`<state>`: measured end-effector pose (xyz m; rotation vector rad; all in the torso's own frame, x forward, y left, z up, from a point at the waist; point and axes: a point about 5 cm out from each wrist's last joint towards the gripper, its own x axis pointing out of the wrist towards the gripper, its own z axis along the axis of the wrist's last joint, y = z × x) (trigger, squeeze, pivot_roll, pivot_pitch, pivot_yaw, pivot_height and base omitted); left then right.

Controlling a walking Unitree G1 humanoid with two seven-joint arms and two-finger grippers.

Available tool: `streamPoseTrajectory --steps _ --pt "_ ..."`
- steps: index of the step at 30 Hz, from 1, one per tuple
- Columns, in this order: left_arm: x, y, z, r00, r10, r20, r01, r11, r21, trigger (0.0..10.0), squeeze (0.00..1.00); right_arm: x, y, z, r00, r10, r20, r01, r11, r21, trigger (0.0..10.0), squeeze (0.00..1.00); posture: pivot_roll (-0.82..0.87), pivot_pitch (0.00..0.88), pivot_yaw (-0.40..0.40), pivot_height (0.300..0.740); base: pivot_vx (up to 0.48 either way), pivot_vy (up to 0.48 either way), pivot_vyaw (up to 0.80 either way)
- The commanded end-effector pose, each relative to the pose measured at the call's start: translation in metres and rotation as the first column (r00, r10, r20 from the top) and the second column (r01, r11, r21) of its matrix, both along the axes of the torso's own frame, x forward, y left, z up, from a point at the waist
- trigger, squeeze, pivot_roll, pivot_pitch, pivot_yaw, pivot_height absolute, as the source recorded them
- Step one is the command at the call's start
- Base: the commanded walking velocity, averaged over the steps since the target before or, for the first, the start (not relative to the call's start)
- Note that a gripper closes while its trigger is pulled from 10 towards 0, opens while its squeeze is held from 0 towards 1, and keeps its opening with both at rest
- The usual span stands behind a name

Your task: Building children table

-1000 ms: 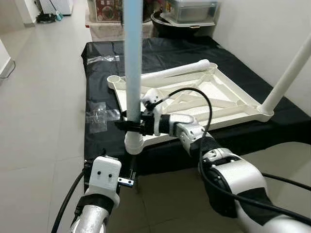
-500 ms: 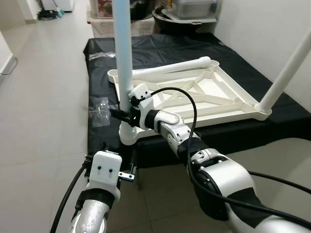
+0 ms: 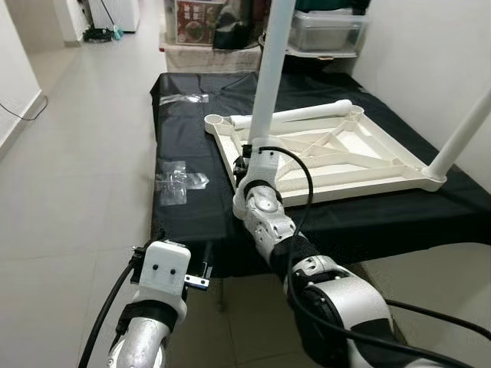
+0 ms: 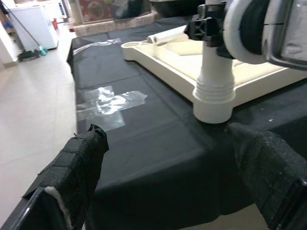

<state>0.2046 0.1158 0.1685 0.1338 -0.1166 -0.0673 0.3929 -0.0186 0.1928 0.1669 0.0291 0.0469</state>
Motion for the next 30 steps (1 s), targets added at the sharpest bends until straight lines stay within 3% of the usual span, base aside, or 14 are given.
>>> streamPoseTrajectory --steps 1,2,3,8,9,14,17,20,21,23,26,28,29,30 --pt "0.0 0.0 -0.004 1.0 -0.002 -0.018 0.002 1.0 0.008 10.0 0.0 -0.005 -0.002 -0.022 0.994 -0.016 -0.109 0.025 0.997 0.078 1.9 0.0 0.08 0.102 -0.092 0.74 0.0 0.0 0.0" --pt "0.0 0.0 -0.004 1.0 -0.003 -0.019 0.003 1.0 0.009 10.0 0.0 -0.006 0.006 -0.02 0.995 0.039 -0.092 -0.03 0.995 0.094 10.0 0.0 0.08 0.102 -0.092 0.74 0.0 0.0 0.0" --pt "0.001 0.0 -0.005 1.0 -0.003 -0.02 0.003 1.0 0.01 10.0 0.0 -0.008 0.012 -0.018 0.994 0.08 -0.075 -0.073 0.993 0.098 10.0 1.0 0.08 0.098 -0.094 0.74 0.0 0.0 0.0" --pt "0.001 0.001 -0.005 1.0 -0.001 -0.019 0.001 1.0 0.013 10.0 0.0 -0.005 0.01 -0.008 0.995 0.099 -0.008 -0.098 0.991 0.091 10.0 1.0 0.08 0.098 -0.094 0.74 0.0 0.0 0.0" --pt "0.001 0.001 -0.005 1.0 0.0 -0.019 0.0 1.0 0.014 10.0 0.0 -0.002 0.004 -0.003 0.992 0.123 0.028 -0.125 0.988 0.087 10.0 0.0 0.08 0.092 -0.094 0.74 0.0 0.0 0.0" --pt "0.001 0.001 -0.006 1.0 0.001 -0.018 -0.001 1.0 0.013 10.0 0.0 0.001 -0.003 0.006 0.937 0.326 0.129 -0.334 0.941 0.051 10.0 0.0 0.08 0.085 -0.09 0.74 0.0 0.0 0.0" --pt "0.002 0.001 -0.006 1.0 0.0 -0.017 0.0 1.0 0.013 10.0 0.0 0.0 -0.011 0.003 0.848 0.514 0.127 -0.519 0.855 0.009 10.0 0.0 0.07 0.083 -0.086 0.74 0.0 0.0 0.0" --pt "0.003 0.0 -0.006 1.0 -0.002 -0.014 0.002 1.0 0.012 10.0 0.0 -0.008 -0.015 -0.004 0.588 0.806 0.073 -0.809 0.586 0.049 10.0 0.0 0.07 0.073 -0.085 0.74 0.0 0.0 0.0" --pt "0.003 0.0 -0.006 1.0 -0.002 -0.014 0.002 1.0 0.012 10.0 0.0 -0.008 -0.015 -0.004 0.588 0.806 0.073 -0.809 0.586 0.049 10.0 0.0 0.07 0.073 -0.085 0.74 0.0 0.0 0.0" --pt "0.003 -0.001 -0.005 1.0 -0.004 -0.012 0.005 1.0 0.013 10.0 0.0 -0.014 -0.014 -0.005 0.462 0.886 0.038 -0.887 0.461 0.033 10.0 0.0 0.07 0.07 -0.088 0.74 0.0 0.0 0.0" --pt "0.003 -0.002 -0.005 1.0 -0.006 -0.011 0.006 1.0 0.013 10.0 0.0 -0.017 -0.011 -0.005 0.386 0.922 0.02 -0.922 0.386 0.018 10.0 0.0 0.08 0.071 -0.091 0.74 0.0 0.0 0.0" --pt "0.003 -0.002 -0.005 1.0 -0.004 -0.008 0.004 1.0 0.011 10.0 0.0 -0.025 -0.005 -0.004 0.237 0.972 0.008 -0.972 0.237 -0.006 10.0 0.0 0.09 0.07 -0.098 0.74 0.0 0.0 0.0" --pt "0.003 -0.002 -0.005 1.0 -0.004 -0.008 0.004 1.0 0.011 10.0 0.0 -0.025 -0.005 -0.004 0.237 0.972 0.008 -0.972 0.237 -0.006 10.0 0.0 0.09 0.07 -0.098 0.74 0.0 0.0 0.0" --pt "0.002 -0.002 -0.004 1.0 0.001 -0.007 -0.001 1.0 0.011 10.0 0.0 -0.032 0.006 -0.005 0.139 0.99 -0.018 -0.99 0.139 -0.012 10.0 0.0 0.11 0.073 -0.109 0.74 0.0 0.0 0.0"
